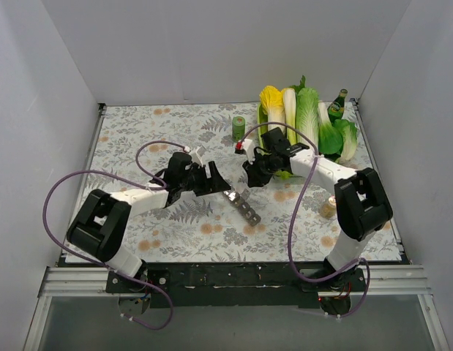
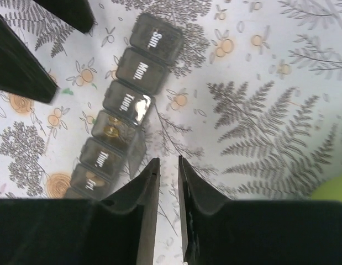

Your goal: Sort the pills into containers

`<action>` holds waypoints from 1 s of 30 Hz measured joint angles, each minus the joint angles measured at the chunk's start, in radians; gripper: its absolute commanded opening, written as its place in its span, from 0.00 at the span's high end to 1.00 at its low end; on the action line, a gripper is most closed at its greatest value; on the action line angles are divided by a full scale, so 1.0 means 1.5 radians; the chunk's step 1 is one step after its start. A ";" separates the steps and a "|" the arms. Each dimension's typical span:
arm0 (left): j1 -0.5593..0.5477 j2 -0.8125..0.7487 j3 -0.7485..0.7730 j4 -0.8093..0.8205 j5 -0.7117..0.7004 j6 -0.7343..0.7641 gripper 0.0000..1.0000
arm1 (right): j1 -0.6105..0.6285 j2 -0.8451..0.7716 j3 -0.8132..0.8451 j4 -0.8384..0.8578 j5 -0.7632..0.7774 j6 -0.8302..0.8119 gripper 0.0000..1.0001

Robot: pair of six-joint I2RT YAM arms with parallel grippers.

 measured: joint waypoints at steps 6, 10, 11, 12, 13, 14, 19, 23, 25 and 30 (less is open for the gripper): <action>0.022 -0.086 0.011 -0.050 -0.046 0.106 0.12 | -0.038 -0.108 -0.052 0.001 -0.014 -0.033 0.25; 0.053 -0.076 0.067 -0.087 -0.064 0.141 0.04 | -0.022 -0.190 -0.120 0.001 -0.044 -0.073 0.15; 0.059 -0.069 0.081 -0.094 -0.069 0.142 0.03 | -0.011 -0.198 -0.132 0.000 -0.046 -0.079 0.15; 0.064 -0.063 0.091 -0.100 -0.074 0.142 0.03 | 0.009 -0.204 -0.148 -0.001 -0.040 -0.090 0.14; 0.069 -0.060 0.096 -0.107 -0.081 0.140 0.03 | 0.024 -0.204 -0.158 -0.001 -0.034 -0.093 0.14; 0.072 -0.060 0.095 -0.113 -0.087 0.138 0.02 | 0.049 -0.202 -0.171 -0.001 -0.023 -0.094 0.14; 0.075 -0.095 0.056 -0.138 -0.123 0.135 0.02 | 0.136 -0.175 -0.203 0.008 0.060 -0.067 0.07; 0.085 -0.182 0.013 -0.157 -0.145 0.135 0.02 | 0.168 -0.169 -0.223 0.031 0.129 -0.032 0.05; 0.094 -0.226 0.001 -0.158 -0.156 0.137 0.02 | 0.176 -0.166 -0.224 0.040 0.153 -0.019 0.04; 0.104 -0.301 -0.018 -0.161 -0.169 0.147 0.02 | 0.182 -0.138 -0.224 0.059 0.183 0.003 0.06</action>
